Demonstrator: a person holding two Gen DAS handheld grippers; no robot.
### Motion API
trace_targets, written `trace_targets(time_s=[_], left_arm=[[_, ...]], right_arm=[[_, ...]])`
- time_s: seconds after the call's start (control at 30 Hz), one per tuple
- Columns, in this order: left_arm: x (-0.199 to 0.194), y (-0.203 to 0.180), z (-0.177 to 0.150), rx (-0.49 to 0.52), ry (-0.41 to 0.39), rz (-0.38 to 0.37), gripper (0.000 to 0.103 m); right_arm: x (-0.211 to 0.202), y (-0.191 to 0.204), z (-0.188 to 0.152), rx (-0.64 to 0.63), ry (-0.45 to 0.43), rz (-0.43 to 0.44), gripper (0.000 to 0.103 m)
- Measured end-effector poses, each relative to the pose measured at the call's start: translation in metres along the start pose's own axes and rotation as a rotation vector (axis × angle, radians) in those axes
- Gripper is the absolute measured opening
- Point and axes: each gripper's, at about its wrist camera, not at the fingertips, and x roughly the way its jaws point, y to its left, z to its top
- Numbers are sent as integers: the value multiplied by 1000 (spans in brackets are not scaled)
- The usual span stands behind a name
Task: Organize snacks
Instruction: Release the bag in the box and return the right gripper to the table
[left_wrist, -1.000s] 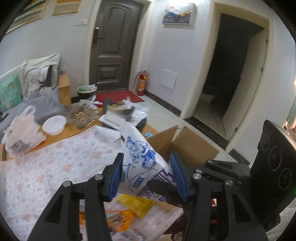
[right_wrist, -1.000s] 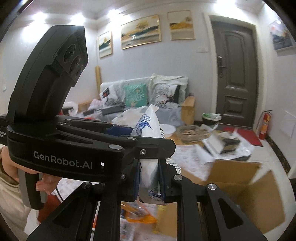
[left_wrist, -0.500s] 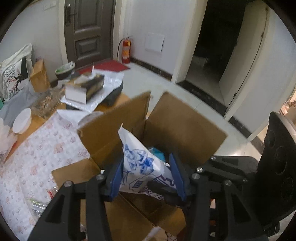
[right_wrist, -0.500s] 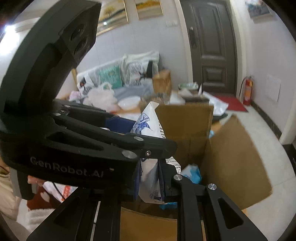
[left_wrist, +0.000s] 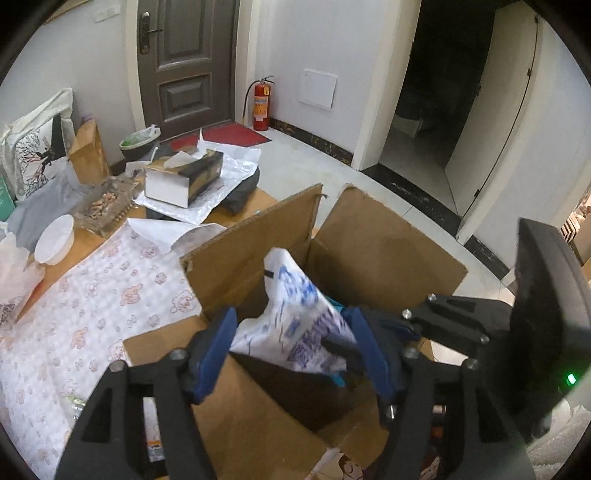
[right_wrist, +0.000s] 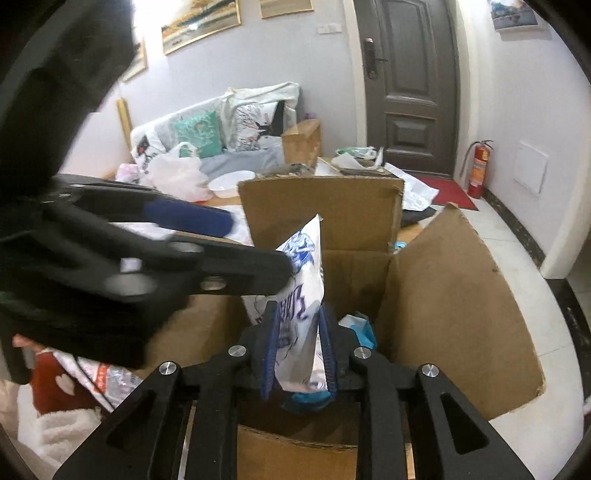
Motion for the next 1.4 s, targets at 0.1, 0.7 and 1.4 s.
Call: trace_targets(time_s=[0.1,0.7,1.4], left_arm=[[-10,3,-5,-9,-11,2,64],[-24,24,-23,-53,-37,-2,70],[-113,112,-185,-53,-123,150,82]], right_arm=[[-2,2,0,8,0,-12,18],[20,11,4,-1,63,-19,29],[-4,171,-43,-147,83,288,29]])
